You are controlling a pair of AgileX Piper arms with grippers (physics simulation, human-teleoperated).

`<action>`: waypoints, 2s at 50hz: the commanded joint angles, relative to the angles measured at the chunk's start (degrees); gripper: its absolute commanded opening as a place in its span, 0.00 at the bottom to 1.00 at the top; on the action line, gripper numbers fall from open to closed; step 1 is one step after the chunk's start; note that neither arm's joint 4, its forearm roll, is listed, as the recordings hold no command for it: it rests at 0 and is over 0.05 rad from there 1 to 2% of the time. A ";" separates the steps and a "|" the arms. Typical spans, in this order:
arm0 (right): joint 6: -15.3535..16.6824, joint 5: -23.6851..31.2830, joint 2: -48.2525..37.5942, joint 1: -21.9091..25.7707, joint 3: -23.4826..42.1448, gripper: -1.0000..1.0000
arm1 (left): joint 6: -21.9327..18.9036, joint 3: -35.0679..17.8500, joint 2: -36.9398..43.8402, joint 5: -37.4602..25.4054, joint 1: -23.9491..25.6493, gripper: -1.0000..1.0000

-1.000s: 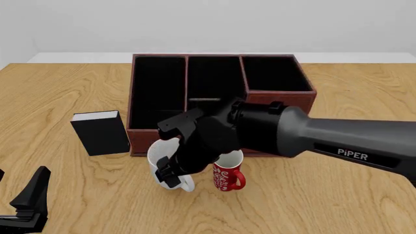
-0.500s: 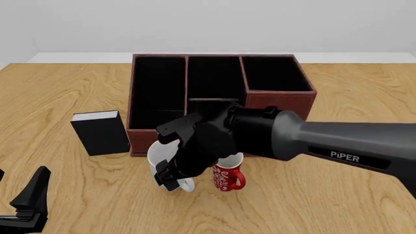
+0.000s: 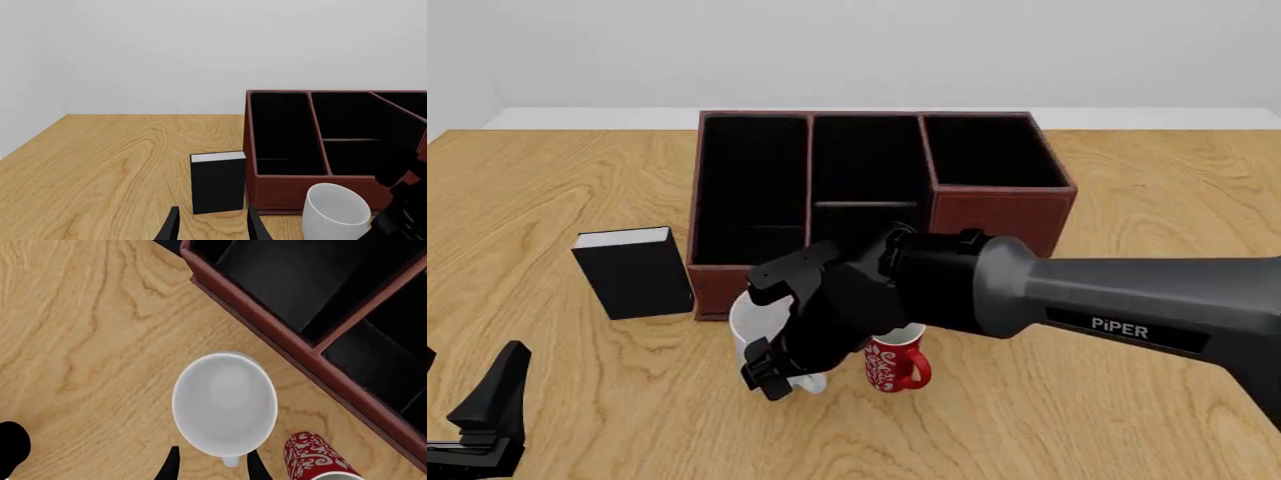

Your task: Pick up the white mug and place it to the right of the caddy.

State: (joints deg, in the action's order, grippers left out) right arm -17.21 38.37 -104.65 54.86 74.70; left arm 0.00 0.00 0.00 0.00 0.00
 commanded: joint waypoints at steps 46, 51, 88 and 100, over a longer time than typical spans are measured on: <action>-1.38 -2.01 -2.20 0.36 -1.47 0.00 | 0.00 0.00 0.00 0.00 0.00 1.00; -1.33 -2.21 -2.43 0.48 -1.53 0.00 | 0.00 0.00 0.00 0.00 0.00 1.00; 4.15 -0.29 1.83 -0.93 -1.57 0.00 | 0.00 0.00 0.00 0.00 0.00 1.00; 6.99 1.22 5.07 -2.83 -0.87 0.00 | 0.00 0.00 0.00 0.00 0.00 1.00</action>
State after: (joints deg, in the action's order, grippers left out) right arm -11.95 38.76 -102.15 53.43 73.43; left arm 0.00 0.00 0.00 0.00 0.00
